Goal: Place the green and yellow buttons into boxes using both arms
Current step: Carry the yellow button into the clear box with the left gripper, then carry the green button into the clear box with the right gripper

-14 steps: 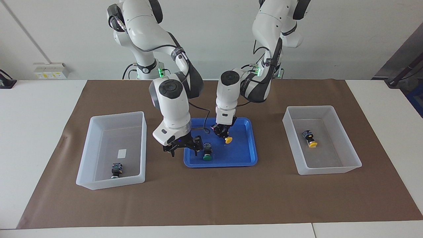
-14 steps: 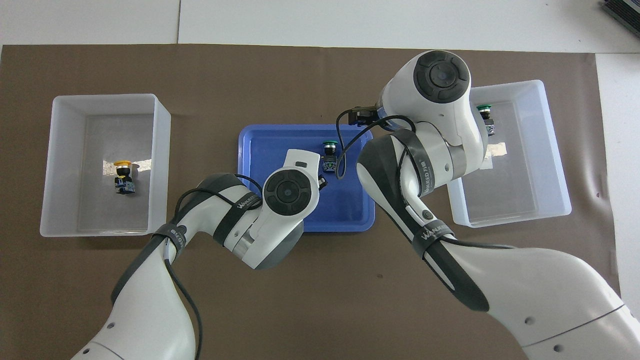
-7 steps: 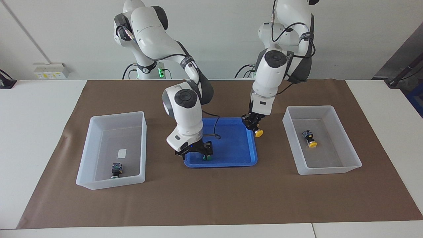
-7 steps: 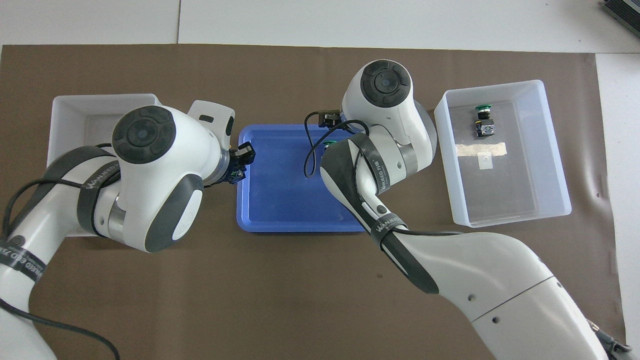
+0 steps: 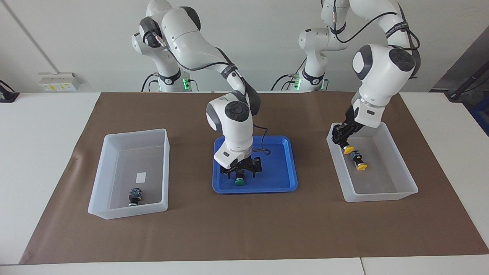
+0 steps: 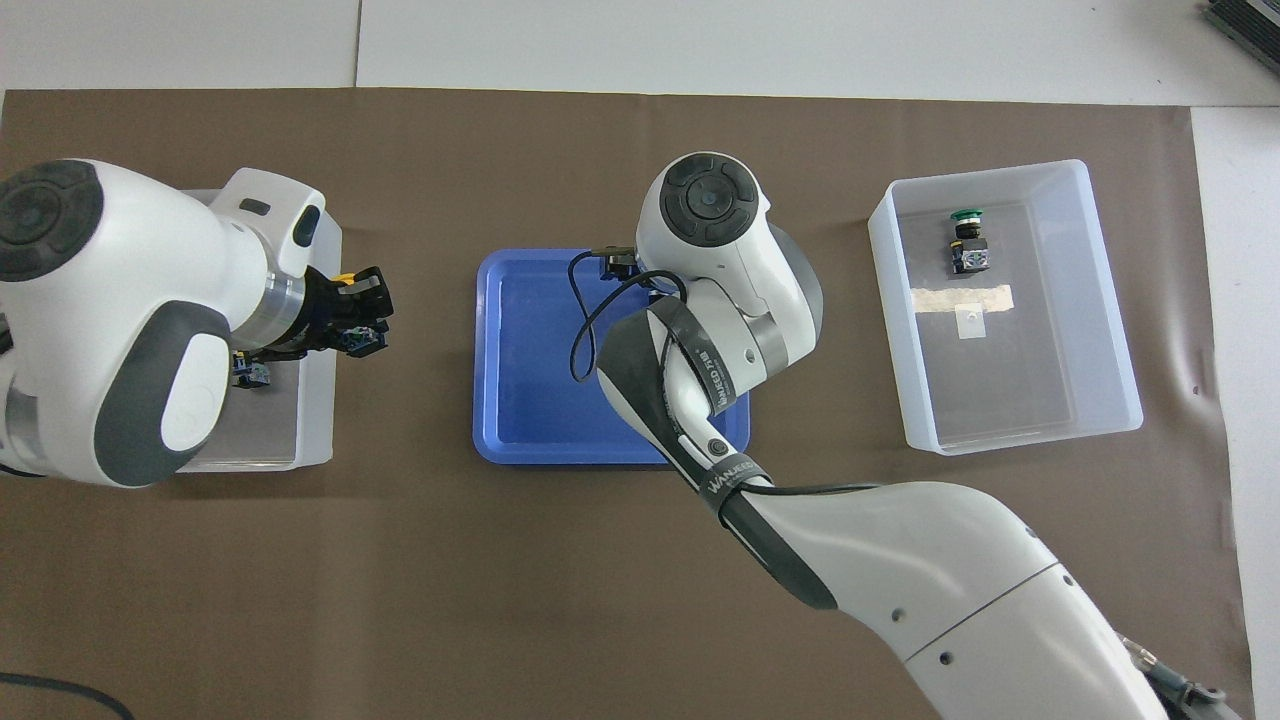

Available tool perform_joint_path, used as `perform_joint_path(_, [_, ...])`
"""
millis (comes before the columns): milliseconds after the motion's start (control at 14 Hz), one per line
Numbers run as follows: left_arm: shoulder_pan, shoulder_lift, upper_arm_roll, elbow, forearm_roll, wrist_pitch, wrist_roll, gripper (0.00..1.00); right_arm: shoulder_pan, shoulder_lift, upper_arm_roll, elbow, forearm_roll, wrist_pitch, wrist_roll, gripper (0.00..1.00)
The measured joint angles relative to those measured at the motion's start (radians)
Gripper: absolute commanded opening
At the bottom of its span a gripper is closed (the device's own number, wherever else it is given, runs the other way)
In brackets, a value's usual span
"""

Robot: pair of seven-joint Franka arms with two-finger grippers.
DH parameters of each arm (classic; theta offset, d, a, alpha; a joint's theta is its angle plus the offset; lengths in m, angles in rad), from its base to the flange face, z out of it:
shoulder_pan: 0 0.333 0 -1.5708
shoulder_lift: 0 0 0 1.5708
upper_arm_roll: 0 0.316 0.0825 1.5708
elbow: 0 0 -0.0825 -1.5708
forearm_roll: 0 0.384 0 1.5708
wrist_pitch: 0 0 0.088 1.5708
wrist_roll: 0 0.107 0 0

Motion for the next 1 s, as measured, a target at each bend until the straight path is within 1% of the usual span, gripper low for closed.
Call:
perform_joint_path(71, [0.036, 0.0, 0.001, -0.013, -0.001, 0.001, 0.06, 0.0, 0.0, -0.001, -0.001, -0.03, 0.0, 0.03, 0.0, 1.0])
perform_joint_path(214, [0.111, -0.001, 0.002, -0.05, -0.002, 0.016, 0.198, 0.0, 0.0, -0.006, -0.001, -0.083, 0.0, 0.074, 0.0, 0.82])
perform_joint_path(286, [0.143, -0.002, 0.002, -0.072, -0.003, 0.039, 0.257, 0.0, 0.001, -0.01, -0.001, -0.096, 0.0, 0.079, 0.0, 0.63])
perform_joint_path(429, [0.185, -0.003, 0.003, -0.141, -0.003, 0.133, 0.339, 0.0, 0.009, -0.023, 0.0, -0.11, 0.0, 0.077, 0.0, 0.12])
perform_joint_path(500, [0.194, -0.004, 0.003, -0.179, -0.003, 0.177, 0.373, 0.0, 0.015, -0.029, 0.0, -0.113, 0.0, 0.073, 0.0, 0.0])
perform_joint_path(714, [0.2, -0.009, 0.002, -0.266, -0.004, 0.252, 0.436, 0.0, 0.022, -0.043, -0.001, -0.115, -0.031, 0.065, 0.001, 0.0])
perform_joint_path(786, [0.2, -0.01, 0.001, -0.286, -0.004, 0.267, 0.446, 0.04, 0.02, -0.056, -0.004, -0.115, -0.038, 0.063, 0.001, 0.0])
perform_joint_path(857, [0.2, -0.01, 0.001, -0.306, -0.004, 0.288, 0.462, 0.12, 0.014, -0.077, -0.009, -0.114, -0.04, 0.053, 0.001, 0.0])
perform_joint_path(929, [0.2, -0.009, 0.001, -0.326, -0.004, 0.31, 0.481, 0.25, 0.002, -0.107, -0.013, -0.114, -0.041, 0.032, 0.001, 0.0])
perform_joint_path(1000, [0.203, -0.009, 0.002, -0.343, -0.004, 0.325, 0.494, 0.61, -0.02, -0.146, -0.014, -0.113, -0.043, 0.005, 0.001, 0.0])
